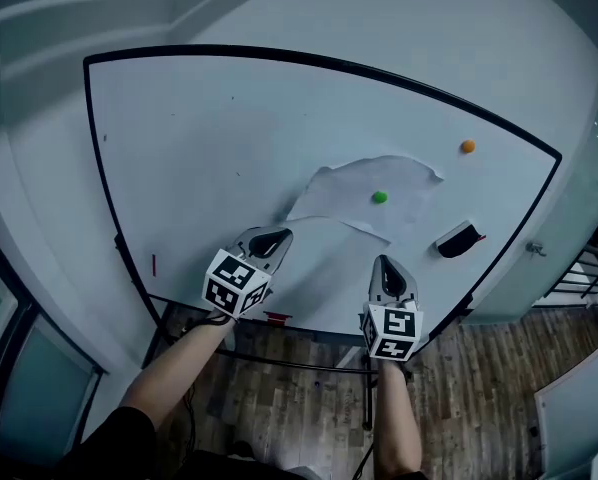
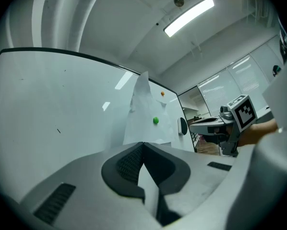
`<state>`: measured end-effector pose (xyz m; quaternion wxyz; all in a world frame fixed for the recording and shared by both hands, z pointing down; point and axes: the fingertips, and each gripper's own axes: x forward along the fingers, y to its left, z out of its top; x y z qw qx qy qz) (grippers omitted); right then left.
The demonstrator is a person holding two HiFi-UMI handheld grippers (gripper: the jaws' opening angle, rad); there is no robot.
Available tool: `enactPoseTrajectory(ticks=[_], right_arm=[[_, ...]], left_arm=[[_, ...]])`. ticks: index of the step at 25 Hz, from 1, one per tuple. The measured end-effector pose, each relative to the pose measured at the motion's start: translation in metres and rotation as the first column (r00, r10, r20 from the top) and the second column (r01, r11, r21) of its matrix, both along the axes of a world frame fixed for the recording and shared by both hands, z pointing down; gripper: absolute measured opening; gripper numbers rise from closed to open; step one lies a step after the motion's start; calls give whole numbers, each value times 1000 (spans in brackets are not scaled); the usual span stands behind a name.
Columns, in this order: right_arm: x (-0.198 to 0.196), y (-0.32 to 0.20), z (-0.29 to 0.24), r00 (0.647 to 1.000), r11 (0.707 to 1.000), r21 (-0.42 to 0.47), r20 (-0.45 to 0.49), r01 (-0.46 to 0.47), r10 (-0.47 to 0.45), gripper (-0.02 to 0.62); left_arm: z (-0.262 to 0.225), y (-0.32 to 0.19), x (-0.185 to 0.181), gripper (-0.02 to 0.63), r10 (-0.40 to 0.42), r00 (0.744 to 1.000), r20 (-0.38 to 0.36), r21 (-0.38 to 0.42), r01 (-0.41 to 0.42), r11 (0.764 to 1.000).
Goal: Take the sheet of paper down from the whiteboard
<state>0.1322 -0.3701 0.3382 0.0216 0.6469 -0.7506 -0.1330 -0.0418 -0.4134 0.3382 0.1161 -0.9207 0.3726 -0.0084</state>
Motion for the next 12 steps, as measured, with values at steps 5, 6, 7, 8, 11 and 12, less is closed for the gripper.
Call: enactPoseTrajectory(ticks=[5,6,7,8,11,12], right_arm=[[0,-16,-1,1000,1000,2,-3,22,-22,23],[0,-18,-2,1000,1000,3,-5,30,-30,23],[1,-20,-3,999,999,5,-8,38,-38,23],[2,-22,-5,999,999,8,-10,45,-45,23],[6,-31,-8,998,998,13,-5,67,-67,23],[7,-33,-9,997,997,14,-3,72,-72,23]], left_arm=[[1,-12,3,20,-19,1000,0,-2,19,1000],[1,-14,4,20,-24,1000,-2,-5,24,1000],[1,-15,5,20,-30,1000,-3,-6,30,1000],[0,-16,7,20,-37,999,-4,-6,37,999],[-2,-18,8,20,-60,998,-3,2,60,998],[-2,-19,8,20,-69,998,-5,3,69,998]])
